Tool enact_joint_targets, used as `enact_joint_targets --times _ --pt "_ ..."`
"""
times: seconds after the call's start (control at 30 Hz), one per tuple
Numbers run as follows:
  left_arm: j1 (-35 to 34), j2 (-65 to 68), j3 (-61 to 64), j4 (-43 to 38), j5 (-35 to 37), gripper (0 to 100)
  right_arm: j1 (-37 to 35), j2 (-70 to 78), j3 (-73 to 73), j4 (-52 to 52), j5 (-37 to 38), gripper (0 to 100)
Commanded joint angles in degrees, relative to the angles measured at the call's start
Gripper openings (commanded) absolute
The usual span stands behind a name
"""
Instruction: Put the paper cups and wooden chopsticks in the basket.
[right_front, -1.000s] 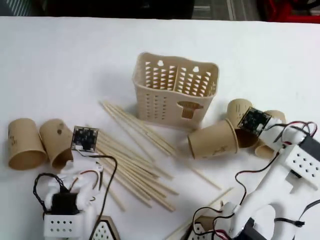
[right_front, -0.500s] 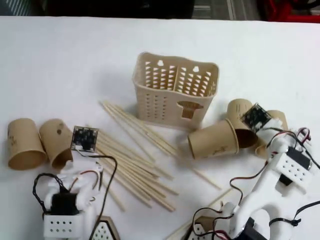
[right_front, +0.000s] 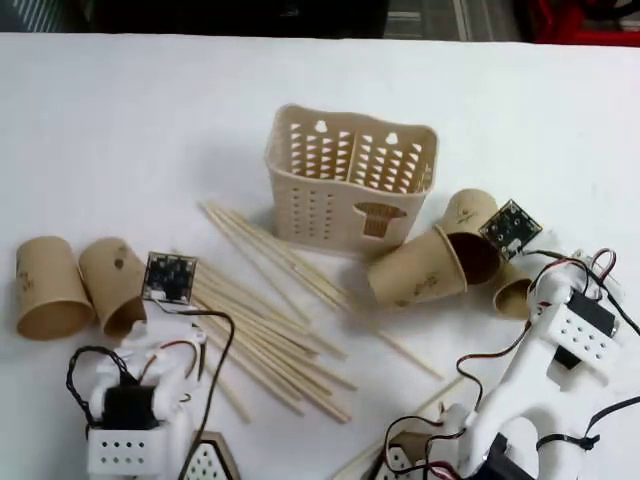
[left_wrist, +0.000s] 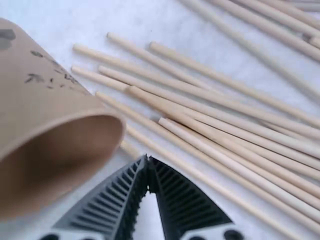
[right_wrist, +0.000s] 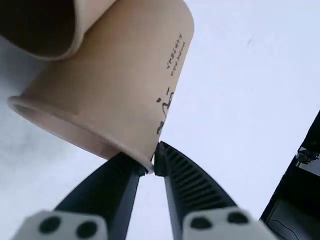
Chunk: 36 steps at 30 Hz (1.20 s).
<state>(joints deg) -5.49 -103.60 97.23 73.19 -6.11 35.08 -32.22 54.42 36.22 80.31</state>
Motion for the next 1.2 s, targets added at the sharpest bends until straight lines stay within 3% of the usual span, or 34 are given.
enact_joint_targets --times 0.0,0.13,0.53,0.77,1.17 --pt "-0.1 -0.4 -0.3 0.3 -0.5 3 2.3 -1.9 -6.3 -0.3 -3.1 2.0" --pt "-0.1 -0.4 -0.3 0.3 -0.5 3 4.6 -1.9 -12.7 4.4 -5.8 2.0" --pt "-0.1 -0.4 -0.3 0.3 -0.5 3 6.5 -1.8 -42.5 33.5 -17.4 2.0" --pt "-0.1 -0.4 -0.3 0.3 -0.5 3 1.5 -1.8 -54.9 42.2 -25.8 2.0" --pt "-0.1 -0.4 -0.3 0.3 -0.5 3 -16.1 -1.4 -74.7 53.3 -44.4 2.2"
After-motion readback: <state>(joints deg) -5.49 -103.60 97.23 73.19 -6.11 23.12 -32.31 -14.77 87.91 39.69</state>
